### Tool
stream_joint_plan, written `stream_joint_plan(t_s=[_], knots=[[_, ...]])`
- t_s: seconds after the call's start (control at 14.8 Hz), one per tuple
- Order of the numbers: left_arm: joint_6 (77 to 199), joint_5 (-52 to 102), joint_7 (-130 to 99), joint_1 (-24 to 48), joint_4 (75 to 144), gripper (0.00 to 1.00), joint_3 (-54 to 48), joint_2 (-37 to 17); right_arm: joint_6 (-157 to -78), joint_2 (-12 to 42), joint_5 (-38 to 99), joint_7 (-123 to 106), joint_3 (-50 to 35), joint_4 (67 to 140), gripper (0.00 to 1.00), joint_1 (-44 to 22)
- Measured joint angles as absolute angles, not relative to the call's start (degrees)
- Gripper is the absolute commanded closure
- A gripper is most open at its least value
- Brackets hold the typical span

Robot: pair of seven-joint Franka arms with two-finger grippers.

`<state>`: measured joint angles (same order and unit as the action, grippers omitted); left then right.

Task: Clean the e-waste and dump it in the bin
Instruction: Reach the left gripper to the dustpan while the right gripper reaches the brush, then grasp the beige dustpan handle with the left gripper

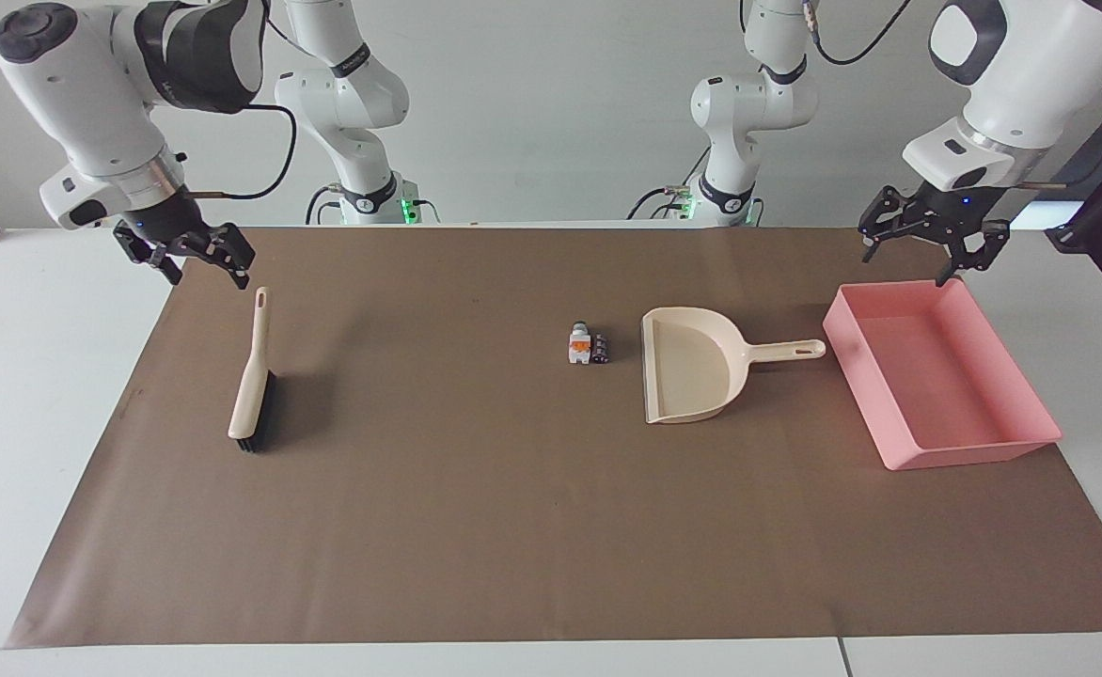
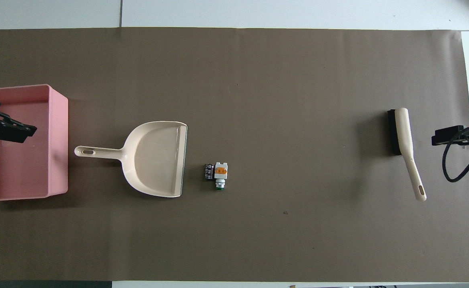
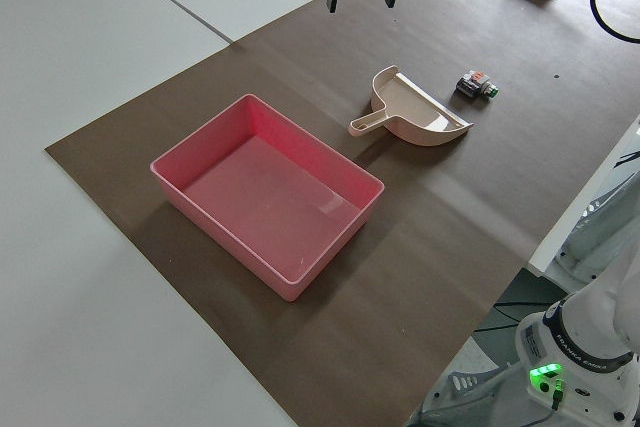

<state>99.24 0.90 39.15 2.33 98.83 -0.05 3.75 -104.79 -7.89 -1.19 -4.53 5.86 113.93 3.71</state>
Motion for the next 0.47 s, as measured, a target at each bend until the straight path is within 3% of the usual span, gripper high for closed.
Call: stream_joint_plan(t_s=[0.47], knots=[[111.00,0.90,67.71,8.66,111.74,0.02,-0.49,6.09,-123.27,-5.38,-1.14,-8.81,5.91,130.71,0.01,6.12]])
